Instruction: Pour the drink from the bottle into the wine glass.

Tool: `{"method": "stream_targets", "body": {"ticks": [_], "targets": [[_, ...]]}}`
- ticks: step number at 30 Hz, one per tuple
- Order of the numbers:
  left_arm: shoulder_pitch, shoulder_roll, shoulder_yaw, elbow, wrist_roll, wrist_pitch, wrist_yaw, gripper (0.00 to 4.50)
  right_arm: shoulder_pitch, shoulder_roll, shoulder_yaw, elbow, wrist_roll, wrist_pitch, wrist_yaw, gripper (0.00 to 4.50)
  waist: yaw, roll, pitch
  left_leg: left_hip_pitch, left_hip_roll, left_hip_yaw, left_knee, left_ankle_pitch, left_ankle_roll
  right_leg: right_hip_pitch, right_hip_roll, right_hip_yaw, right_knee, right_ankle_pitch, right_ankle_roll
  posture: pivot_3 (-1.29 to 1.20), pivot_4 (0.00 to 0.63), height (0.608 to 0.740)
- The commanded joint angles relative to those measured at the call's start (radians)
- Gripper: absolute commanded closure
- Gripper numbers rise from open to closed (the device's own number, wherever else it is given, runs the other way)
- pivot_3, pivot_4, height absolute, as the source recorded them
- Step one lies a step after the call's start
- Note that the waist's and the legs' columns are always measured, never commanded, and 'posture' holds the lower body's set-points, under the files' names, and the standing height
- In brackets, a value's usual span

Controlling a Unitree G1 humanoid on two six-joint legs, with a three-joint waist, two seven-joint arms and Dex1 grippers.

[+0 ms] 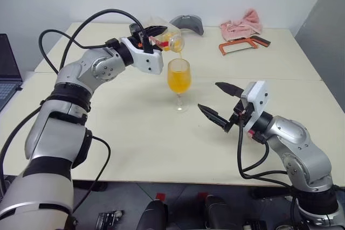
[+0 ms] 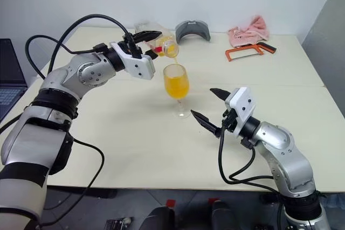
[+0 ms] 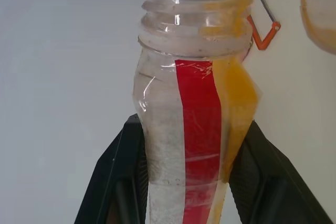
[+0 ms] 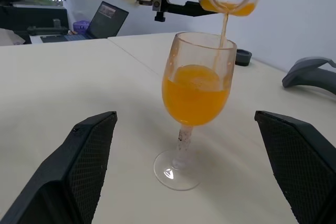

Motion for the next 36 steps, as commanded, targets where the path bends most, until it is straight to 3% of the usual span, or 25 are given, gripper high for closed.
{"method": "stream_targets", "body": {"ticks": [1, 9, 18, 25, 36], "targets": [[0.036, -0.034, 0.097, -0.069, -0.193, 0.085, -0.13, 2.84, -0.025, 0.008, 0.008, -0.014, -0.028, -0.049, -0.008, 0.0, -0.001, 0.0, 0.0, 0.0, 0.0, 0.0, 0.001, 0.0, 0.0, 0.0, 0.0, 0.0, 0.001, 0.0, 0.0, 0.0, 0.15, 0.74], [0.185, -0.104, 0.273, -0.269, -0.515, 0.442, -0.335, 2.84, -0.084, 0.001, 0.04, 0.014, -0.032, -0.04, 0.041, 0.0, -0.015, 0.0, 0.0, -0.001, 0.001, -0.001, 0.008, 0.0, 0.001, 0.0, 0.0, 0.0, 0.006, 0.0, 0.0, 0.0, 0.15, 0.74], [0.471, -0.095, 0.535, -0.551, -0.816, 0.918, -0.358, 2.84, -0.212, 0.06, 0.133, 0.032, 0.023, 0.182, 0.024, 0.0, -0.047, 0.001, 0.0, -0.001, 0.002, -0.011, 0.009, 0.0, 0.0, 0.0, 0.001, -0.001, 0.008, 0.0, 0.0, 0.0, 0.15, 0.74], [0.599, -0.073, 0.662, -0.538, -0.88, 1.005, -0.321, 2.84, -0.332, 0.115, 0.239, 0.105, -0.023, 0.234, 0.029, 0.0, -0.045, 0.0, -0.001, -0.001, 0.001, -0.012, 0.009, 0.0, 0.0, 0.001, 0.0, -0.002, 0.008, 0.0, 0.0, 0.0, 0.15, 0.74], [0.614, -0.07, 0.678, -0.413, -0.862, 0.946, -0.353, 2.84, -0.385, 0.16, 0.293, 0.175, -0.093, 0.204, 0.038, 0.0, -0.036, -0.003, -0.003, -0.001, 0.001, -0.012, 0.009, 0.0, 0.0, 0.001, 0.0, -0.003, 0.007, 0.0, 0.0, 0.0, 0.15, 0.74]]}}
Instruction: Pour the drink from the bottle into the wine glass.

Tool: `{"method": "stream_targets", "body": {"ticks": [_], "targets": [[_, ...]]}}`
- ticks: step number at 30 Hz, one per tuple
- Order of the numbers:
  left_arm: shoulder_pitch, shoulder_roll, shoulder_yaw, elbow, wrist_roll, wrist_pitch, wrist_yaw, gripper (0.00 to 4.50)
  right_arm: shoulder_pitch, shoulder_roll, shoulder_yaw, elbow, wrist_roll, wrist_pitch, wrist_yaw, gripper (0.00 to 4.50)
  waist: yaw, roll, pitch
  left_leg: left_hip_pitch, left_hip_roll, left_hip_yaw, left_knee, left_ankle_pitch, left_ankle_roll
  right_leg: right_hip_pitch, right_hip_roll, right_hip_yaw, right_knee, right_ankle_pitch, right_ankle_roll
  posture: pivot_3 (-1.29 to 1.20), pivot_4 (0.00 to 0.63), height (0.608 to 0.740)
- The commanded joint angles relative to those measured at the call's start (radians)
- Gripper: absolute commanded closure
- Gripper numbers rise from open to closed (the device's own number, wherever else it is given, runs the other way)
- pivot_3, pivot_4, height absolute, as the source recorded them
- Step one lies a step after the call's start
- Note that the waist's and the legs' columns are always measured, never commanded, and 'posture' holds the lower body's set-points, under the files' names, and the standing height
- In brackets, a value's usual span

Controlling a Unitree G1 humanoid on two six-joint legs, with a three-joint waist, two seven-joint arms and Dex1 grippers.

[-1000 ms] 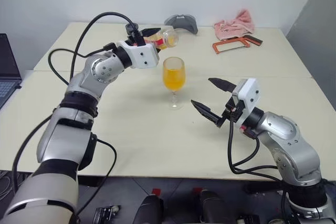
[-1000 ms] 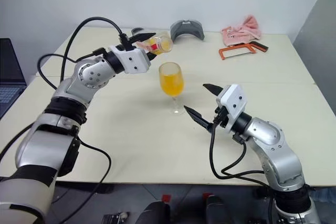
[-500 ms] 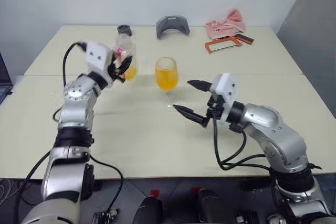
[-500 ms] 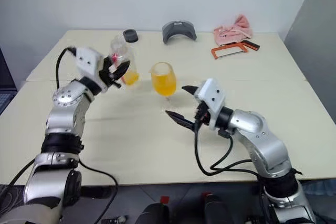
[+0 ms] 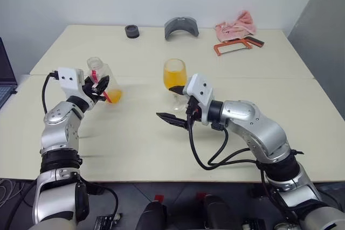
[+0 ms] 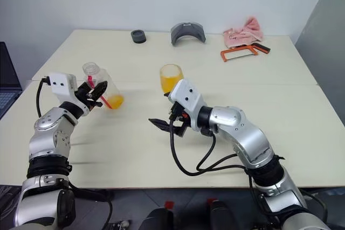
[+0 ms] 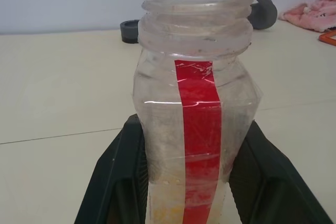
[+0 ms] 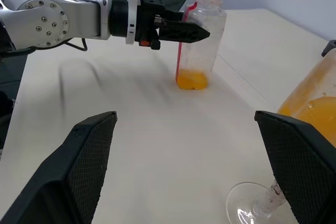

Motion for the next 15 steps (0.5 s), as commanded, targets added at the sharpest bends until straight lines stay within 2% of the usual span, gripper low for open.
{"method": "stream_targets", "body": {"ticks": [1, 5, 7, 14, 15], "targets": [[-0.008, 0.007, 0.015, 0.037, 0.001, -0.034, -0.009, 2.84, -0.023, 0.01, -0.002, -0.018, -0.013, -0.024, 0.006, 0.0, 0.0, 0.0, 0.0, 0.0, 0.0, 0.0, 0.0, 0.0, 0.0, 0.0, 0.0, 0.0, 0.0, 0.0, 0.0, 0.0, 0.15, 0.74], [0.004, -0.011, 0.032, 0.061, -0.007, -0.072, 0.006, 2.84, -0.016, 0.01, -0.004, -0.024, -0.018, -0.018, 0.008, 0.0, 0.0, 0.0, 0.0, 0.0, 0.0, 0.0, 0.0, 0.0, 0.001, 0.0, 0.0, 0.0, 0.0, 0.0, 0.0, 0.0, 0.15, 0.74], [0.006, -0.015, 0.035, 0.06, -0.014, -0.072, 0.001, 2.11, -0.013, 0.009, -0.006, -0.026, -0.018, -0.016, 0.01, 0.0, 0.0, 0.0, 0.0, 0.0, 0.0, 0.0, 0.0, -0.001, 0.003, 0.0, 0.0, 0.0, 0.0, 0.0, 0.0, 0.0, 0.15, 0.74], [0.022, -0.022, 0.014, 0.025, -0.003, -0.081, -0.012, 0.03, 0.0, -0.006, -0.01, -0.027, -0.017, -0.017, 0.019, 0.0, 0.0, 0.0, 0.0, 0.0, 0.0, -0.001, 0.0, -0.002, 0.003, 0.0, 0.0, 0.0, 0.0, 0.0, 0.0, 0.0, 0.15, 0.74], [0.024, -0.023, 0.013, 0.021, -0.004, -0.08, -0.012, 0.03, 0.003, -0.008, -0.01, -0.028, -0.017, -0.017, 0.02, 0.0, 0.001, 0.0, 0.0, 0.0, 0.0, -0.001, 0.0, -0.002, 0.003, 0.0, 0.0, 0.0, 0.0, 0.0, 0.0, 0.0, 0.15, 0.74]]}}
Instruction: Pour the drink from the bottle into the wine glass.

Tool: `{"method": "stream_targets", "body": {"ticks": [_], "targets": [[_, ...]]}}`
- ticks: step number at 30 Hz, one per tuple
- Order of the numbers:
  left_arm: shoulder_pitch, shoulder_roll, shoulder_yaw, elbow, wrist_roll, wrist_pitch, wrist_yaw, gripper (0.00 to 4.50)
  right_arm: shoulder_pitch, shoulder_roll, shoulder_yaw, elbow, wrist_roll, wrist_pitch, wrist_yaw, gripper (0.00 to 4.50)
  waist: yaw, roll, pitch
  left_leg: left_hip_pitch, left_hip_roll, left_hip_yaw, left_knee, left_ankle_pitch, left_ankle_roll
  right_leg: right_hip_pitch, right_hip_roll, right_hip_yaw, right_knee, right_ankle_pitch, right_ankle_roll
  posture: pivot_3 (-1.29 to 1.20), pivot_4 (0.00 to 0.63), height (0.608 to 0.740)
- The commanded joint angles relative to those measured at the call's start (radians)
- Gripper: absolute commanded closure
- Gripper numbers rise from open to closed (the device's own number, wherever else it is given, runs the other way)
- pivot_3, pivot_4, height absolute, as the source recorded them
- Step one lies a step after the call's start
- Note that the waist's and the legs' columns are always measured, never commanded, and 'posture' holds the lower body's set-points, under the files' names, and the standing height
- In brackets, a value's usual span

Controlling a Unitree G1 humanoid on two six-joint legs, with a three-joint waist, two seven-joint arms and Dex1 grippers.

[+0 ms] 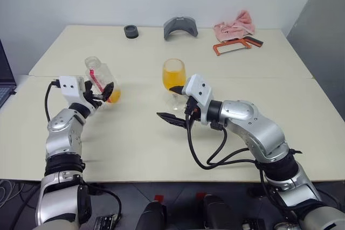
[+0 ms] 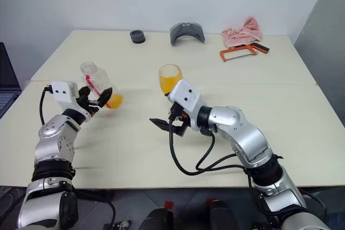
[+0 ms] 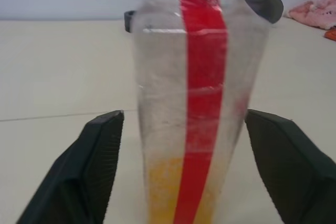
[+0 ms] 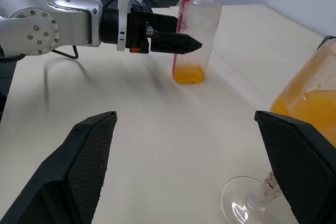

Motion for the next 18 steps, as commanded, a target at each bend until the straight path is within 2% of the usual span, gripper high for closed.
{"method": "stream_targets", "body": {"ticks": [1, 6, 10, 18], "targets": [[-0.002, 0.005, 0.005, -0.047, 0.001, -0.013, 0.002, 0.03, 0.002, -0.007, -0.013, -0.032, -0.002, -0.017, 0.013, 0.0, 0.0, 0.0, 0.0, 0.0, 0.0, 0.0, 0.0, 0.0, 0.0, 0.0, 0.0, 0.0, 0.0, 0.0, 0.0, 0.0, 0.15, 0.74], [0.044, -0.002, -0.006, -0.098, 0.023, -0.024, 0.022, 0.03, 0.049, -0.04, -0.016, -0.028, -0.007, -0.057, 0.041, 0.0, 0.005, 0.0, 0.0, 0.0, 0.0, 0.0, 0.0, 0.0, 0.0, 0.0, 0.0, 0.0, 0.0, 0.0, 0.0, 0.0, 0.15, 0.74], [0.13, -0.018, 0.003, -0.211, 0.018, -0.012, 0.051, 0.03, 0.193, -0.065, -0.041, 0.02, -0.035, -0.254, 0.061, 0.0, 0.01, 0.0, 0.0, 0.0, 0.0, 0.0, -0.001, 0.0, 0.0, 0.0, 0.0, 0.001, -0.002, 0.0, 0.0, 0.0, 0.15, 0.74], [0.344, -0.065, 0.034, -0.481, 0.001, 0.125, 0.176, 0.03, 0.392, 0.007, -0.158, 0.193, -0.129, -0.571, -0.096, 0.0, 0.013, 0.0, 0.0, 0.002, 0.001, 0.002, -0.001, 0.0, 0.0, 0.001, -0.001, 0.002, -0.001, 0.0, 0.0, 0.0, 0.15, 0.74]]}}
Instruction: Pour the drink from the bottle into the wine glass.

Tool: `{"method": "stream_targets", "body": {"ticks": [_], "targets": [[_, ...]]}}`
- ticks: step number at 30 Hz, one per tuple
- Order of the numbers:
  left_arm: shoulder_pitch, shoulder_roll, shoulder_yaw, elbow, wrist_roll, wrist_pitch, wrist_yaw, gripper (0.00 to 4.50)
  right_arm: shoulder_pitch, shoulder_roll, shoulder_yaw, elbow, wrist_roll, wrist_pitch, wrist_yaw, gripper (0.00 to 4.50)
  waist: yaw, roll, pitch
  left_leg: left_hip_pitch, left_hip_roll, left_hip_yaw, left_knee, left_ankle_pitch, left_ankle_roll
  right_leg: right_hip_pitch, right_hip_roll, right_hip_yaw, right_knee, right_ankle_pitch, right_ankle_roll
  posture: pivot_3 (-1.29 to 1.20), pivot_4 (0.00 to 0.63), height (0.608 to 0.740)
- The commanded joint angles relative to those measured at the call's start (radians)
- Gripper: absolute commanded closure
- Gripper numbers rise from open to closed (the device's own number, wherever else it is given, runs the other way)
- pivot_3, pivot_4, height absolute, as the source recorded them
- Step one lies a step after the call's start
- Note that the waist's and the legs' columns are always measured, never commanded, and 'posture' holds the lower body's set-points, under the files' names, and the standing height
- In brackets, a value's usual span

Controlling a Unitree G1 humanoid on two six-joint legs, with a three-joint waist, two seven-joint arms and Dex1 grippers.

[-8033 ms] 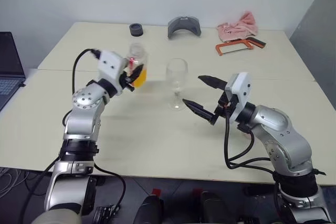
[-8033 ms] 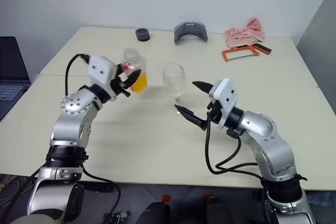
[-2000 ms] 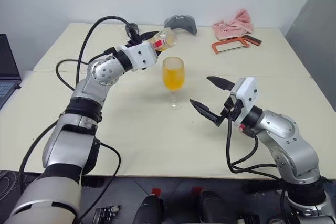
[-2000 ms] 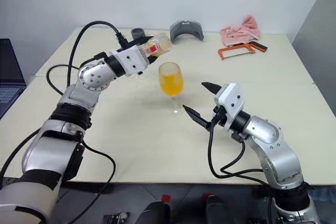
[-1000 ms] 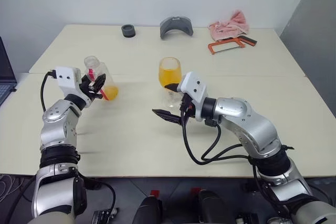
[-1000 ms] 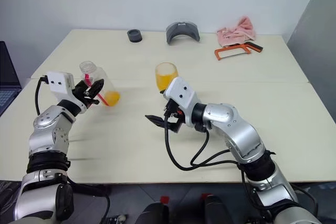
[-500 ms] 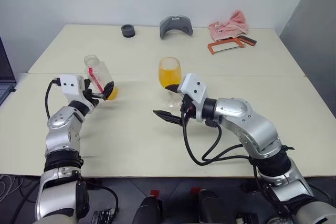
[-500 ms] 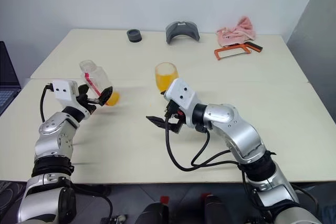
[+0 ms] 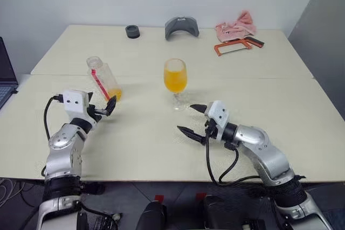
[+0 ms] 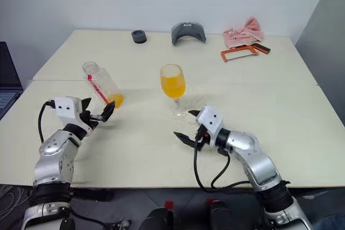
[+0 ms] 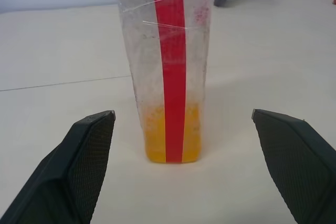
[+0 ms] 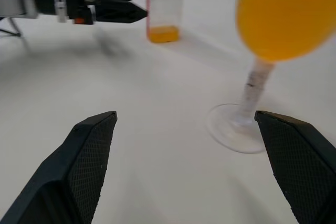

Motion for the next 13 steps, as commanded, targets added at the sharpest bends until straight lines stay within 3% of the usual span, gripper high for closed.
{"method": "stream_targets", "body": {"ticks": [1, 6, 13], "targets": [[0.093, -0.034, 0.038, -0.165, -0.013, 0.049, 0.075, 0.03, 0.048, 0.041, -0.094, 0.093, -0.048, -0.175, -0.107, 0.0, 0.001, 0.0, 0.0, 0.001, 0.0, 0.001, 0.0, 0.0, 0.0, 0.0, 0.0, 0.001, 0.0, 0.0, 0.0, 0.0, 0.15, 0.74], [0.193, -0.089, 0.049, -0.333, -0.032, 0.098, 0.138, 0.03, 0.073, 0.089, -0.172, 0.187, -0.065, -0.273, -0.19, 0.0, 0.008, 0.0, 0.0, 0.001, 0.0, 0.001, 0.0, 0.0, 0.0, 0.0, 0.0, 0.002, 0.0, 0.0, 0.0, 0.0, 0.15, 0.74], [0.232, -0.125, 0.058, -0.409, -0.046, 0.114, 0.16, 0.03, 0.063, 0.137, -0.202, 0.274, -0.077, -0.332, -0.236, 0.0, 0.009, 0.0, 0.0, 0.002, 0.001, 0.003, -0.001, 0.0, 0.0, 0.001, 0.001, 0.002, 0.0, 0.0, 0.0, 0.0, 0.15, 0.74]]}}
